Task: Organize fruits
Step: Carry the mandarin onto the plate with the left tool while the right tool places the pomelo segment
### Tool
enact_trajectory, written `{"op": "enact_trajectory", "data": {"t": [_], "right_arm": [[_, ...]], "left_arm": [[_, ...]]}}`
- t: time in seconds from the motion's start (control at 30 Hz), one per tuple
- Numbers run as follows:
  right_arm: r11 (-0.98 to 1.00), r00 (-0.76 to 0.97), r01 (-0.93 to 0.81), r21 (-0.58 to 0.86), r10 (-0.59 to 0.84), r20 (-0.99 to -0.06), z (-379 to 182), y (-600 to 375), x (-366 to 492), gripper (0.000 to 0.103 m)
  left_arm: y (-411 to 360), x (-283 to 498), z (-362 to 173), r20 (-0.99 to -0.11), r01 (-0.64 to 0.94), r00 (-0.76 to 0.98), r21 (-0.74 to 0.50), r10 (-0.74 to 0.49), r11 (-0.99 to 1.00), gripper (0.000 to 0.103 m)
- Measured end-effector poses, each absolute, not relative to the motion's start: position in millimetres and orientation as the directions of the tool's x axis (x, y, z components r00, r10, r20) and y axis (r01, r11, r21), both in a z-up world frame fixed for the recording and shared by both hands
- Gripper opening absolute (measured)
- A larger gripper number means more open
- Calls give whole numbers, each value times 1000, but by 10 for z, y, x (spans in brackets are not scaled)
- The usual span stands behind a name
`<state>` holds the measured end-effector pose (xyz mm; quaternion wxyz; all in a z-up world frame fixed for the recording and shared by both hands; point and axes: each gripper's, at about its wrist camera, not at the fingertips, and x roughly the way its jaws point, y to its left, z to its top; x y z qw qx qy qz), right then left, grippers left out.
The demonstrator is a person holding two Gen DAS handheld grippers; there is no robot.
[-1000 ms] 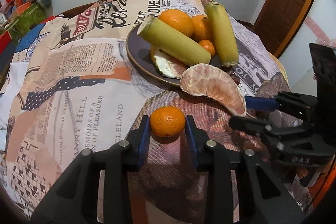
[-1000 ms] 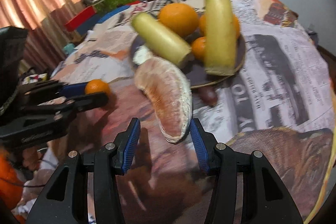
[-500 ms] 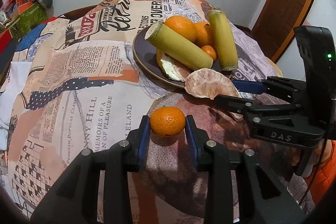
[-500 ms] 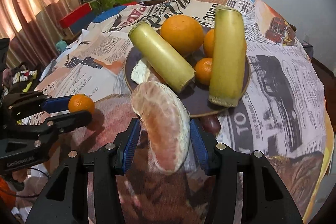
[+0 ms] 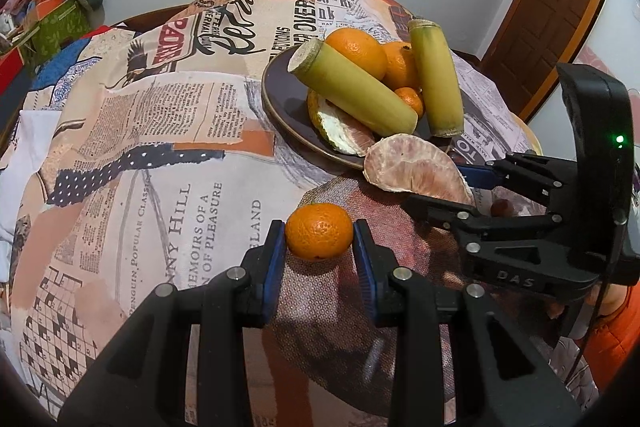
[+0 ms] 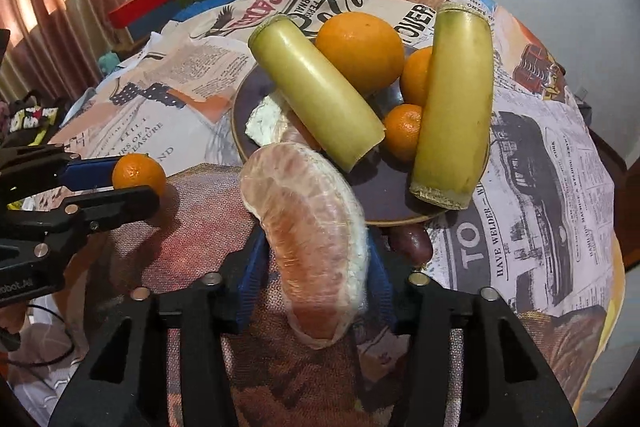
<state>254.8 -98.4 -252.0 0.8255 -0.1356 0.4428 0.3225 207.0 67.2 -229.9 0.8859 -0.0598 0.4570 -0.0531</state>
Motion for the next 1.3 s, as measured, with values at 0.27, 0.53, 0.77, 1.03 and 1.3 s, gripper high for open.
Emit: {"op": "enact_trajectory", "data": {"t": [0.27,0.53,0.77,1.03,1.3], "right_arm": [[740,413,-668,81,458,-787,-2378,-1002,2454,42],[757,472,-647,94,494,-731,-2086,-1083,2528,42],[772,515,-630,84,496,-699,-1927,-1063,2725,42],[778,524,-623,81,492,-695,-1908,-913,3008,42],[778,513,-625,70,476,-714,-2030,-812,3155,42]], "left_arm": [[675,2083,-2194,-788,42,599,-146,-142,988,33],[694,2153,-2009,-757,49,639,-140,-139,989,34],[710,2317,-1906,-736,57,663,-133,-137,989,34],[764,2568,-1967,-739,60,661,-125,-134,990,34],[829,2904,-2215,-775,56,618,-125,-133,991,34]]}}
